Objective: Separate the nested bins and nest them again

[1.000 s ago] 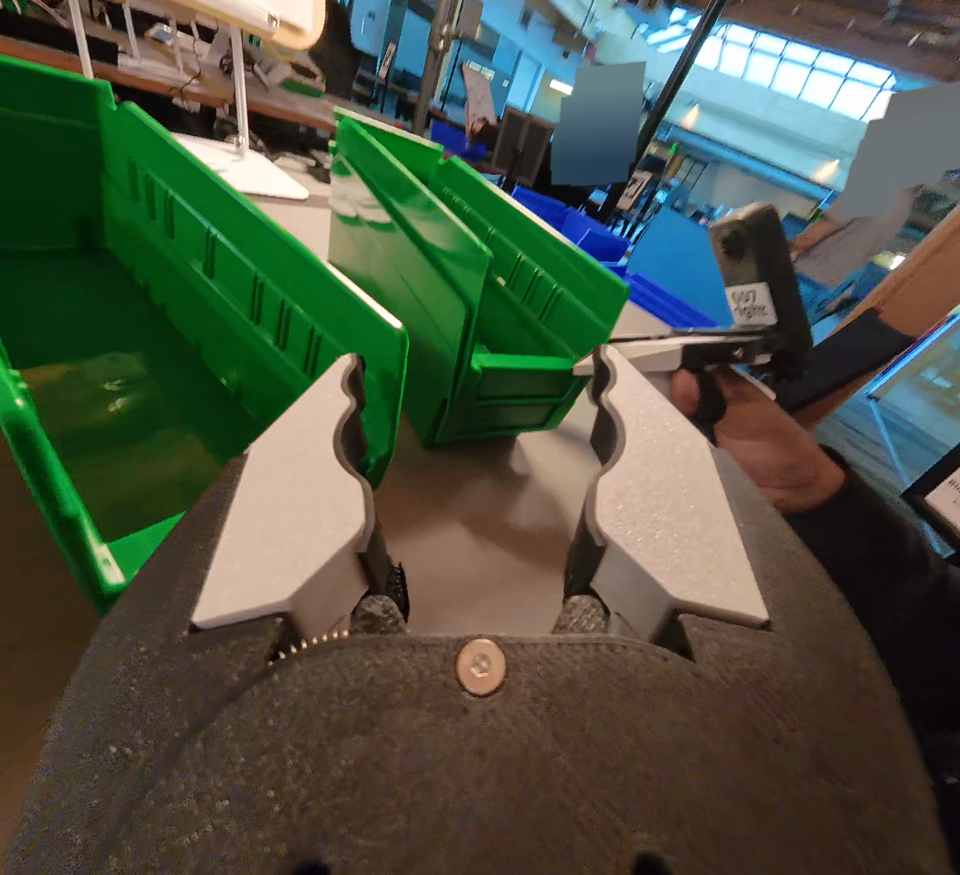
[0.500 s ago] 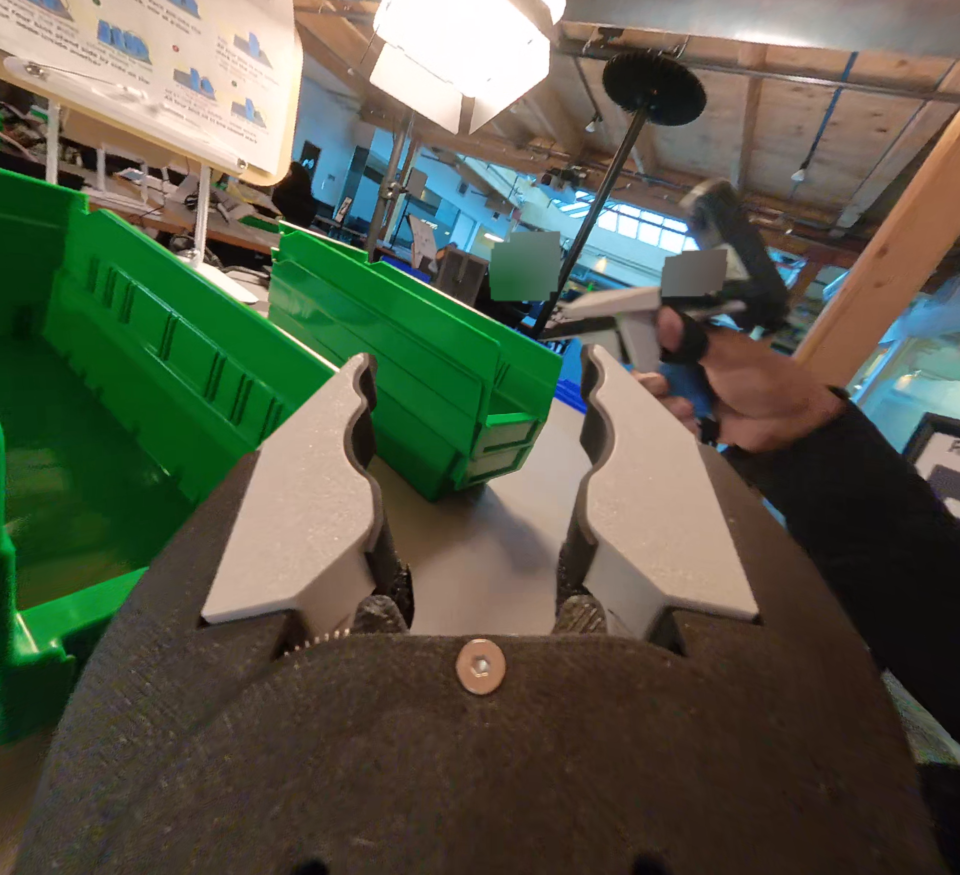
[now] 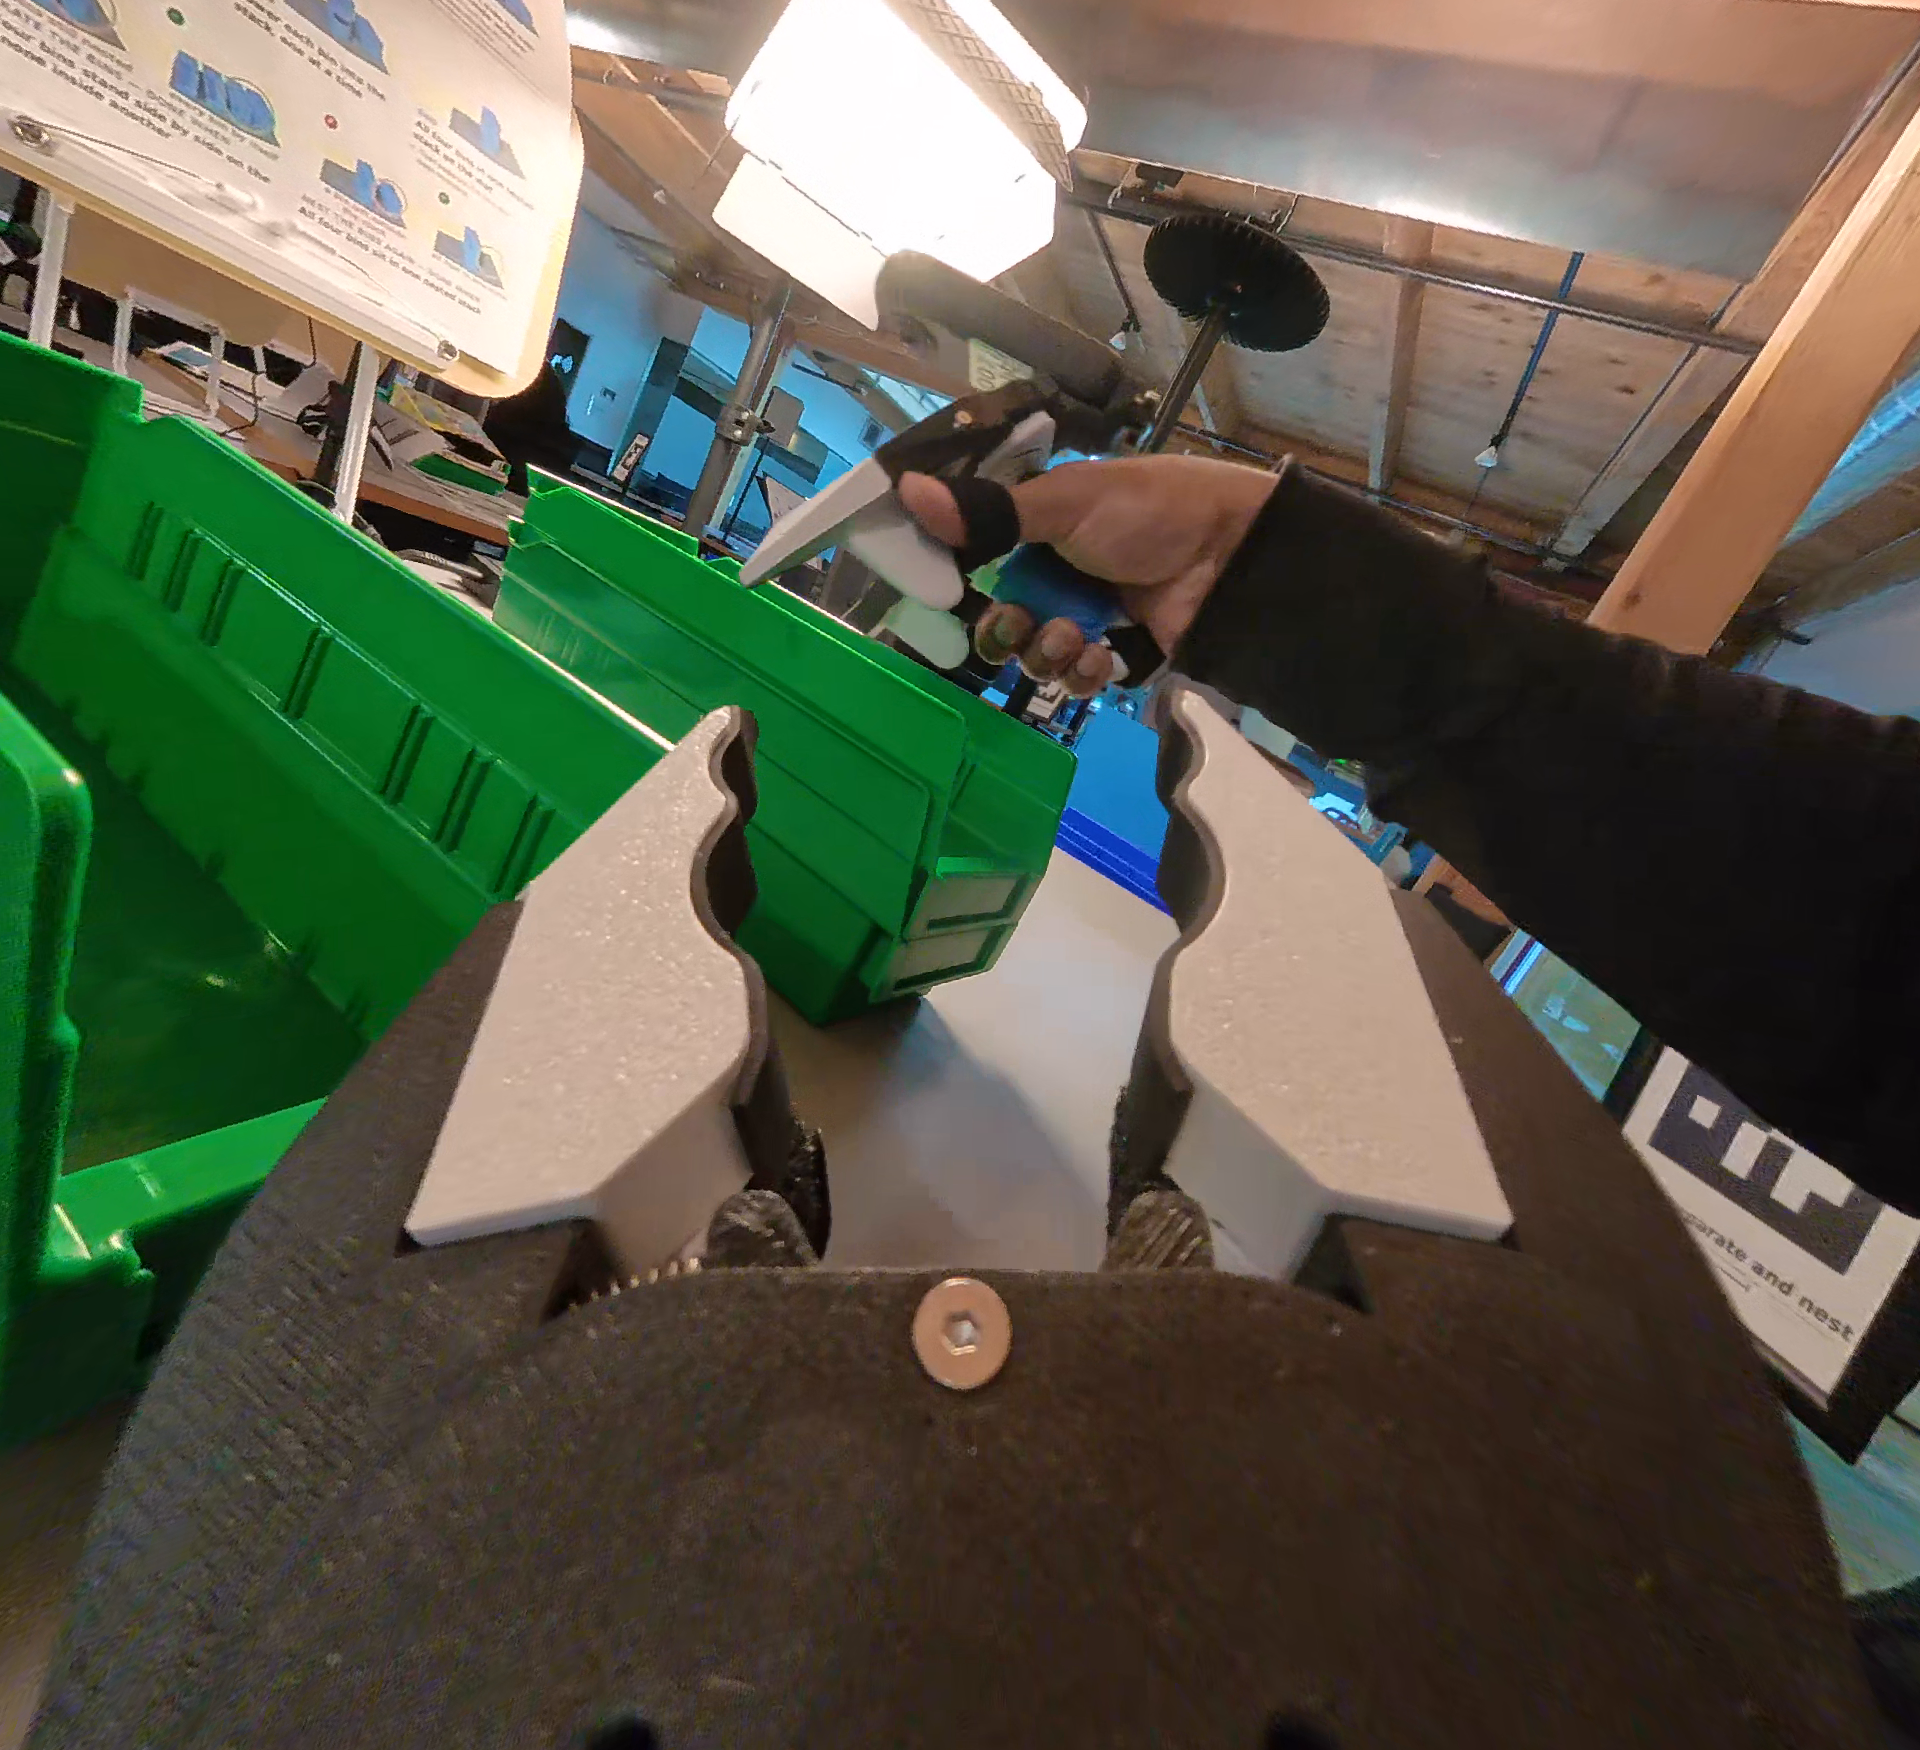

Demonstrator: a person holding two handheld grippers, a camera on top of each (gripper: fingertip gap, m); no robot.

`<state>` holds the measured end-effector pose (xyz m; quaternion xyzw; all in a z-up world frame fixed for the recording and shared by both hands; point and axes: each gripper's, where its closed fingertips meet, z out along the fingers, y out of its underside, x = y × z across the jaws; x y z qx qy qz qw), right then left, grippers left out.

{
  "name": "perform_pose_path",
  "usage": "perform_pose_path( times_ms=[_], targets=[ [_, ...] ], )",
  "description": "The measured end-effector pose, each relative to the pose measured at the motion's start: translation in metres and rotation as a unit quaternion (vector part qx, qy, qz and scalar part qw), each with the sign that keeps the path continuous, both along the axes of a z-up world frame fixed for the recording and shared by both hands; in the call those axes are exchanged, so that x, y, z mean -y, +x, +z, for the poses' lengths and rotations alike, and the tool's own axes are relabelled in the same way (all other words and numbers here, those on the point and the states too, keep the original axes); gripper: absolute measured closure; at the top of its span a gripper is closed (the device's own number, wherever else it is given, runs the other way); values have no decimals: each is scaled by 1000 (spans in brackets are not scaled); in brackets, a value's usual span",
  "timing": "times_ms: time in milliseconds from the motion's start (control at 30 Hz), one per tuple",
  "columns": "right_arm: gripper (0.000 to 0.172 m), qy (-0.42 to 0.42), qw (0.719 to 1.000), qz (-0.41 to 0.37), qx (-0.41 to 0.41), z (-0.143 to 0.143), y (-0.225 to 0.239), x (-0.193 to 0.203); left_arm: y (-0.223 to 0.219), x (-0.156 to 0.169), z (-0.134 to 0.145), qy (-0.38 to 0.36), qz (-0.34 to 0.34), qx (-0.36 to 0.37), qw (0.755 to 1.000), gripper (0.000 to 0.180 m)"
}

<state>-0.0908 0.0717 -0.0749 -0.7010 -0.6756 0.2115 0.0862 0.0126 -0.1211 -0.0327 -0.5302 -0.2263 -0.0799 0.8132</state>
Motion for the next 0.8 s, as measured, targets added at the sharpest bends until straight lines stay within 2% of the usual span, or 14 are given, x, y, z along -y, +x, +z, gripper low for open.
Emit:
perform_pose_path(
  times_ms=[67,333,533,800],
  targets=[
    [14,29,1000,0,10,-3,-3,-6,0,0,0,3,-3,3,1000,103],
    [17,-9,999,-24,38,-20,3,-14,0,1,0,7,-7,5,1000,103],
    [39,19,999,-16,39,-11,7,-11,0,0,0,5,-8,7,1000,103],
    [35,43,998,-3,50,-15,10,-10,0,-1,-1,4,-7,6,1000,104]
  ],
)
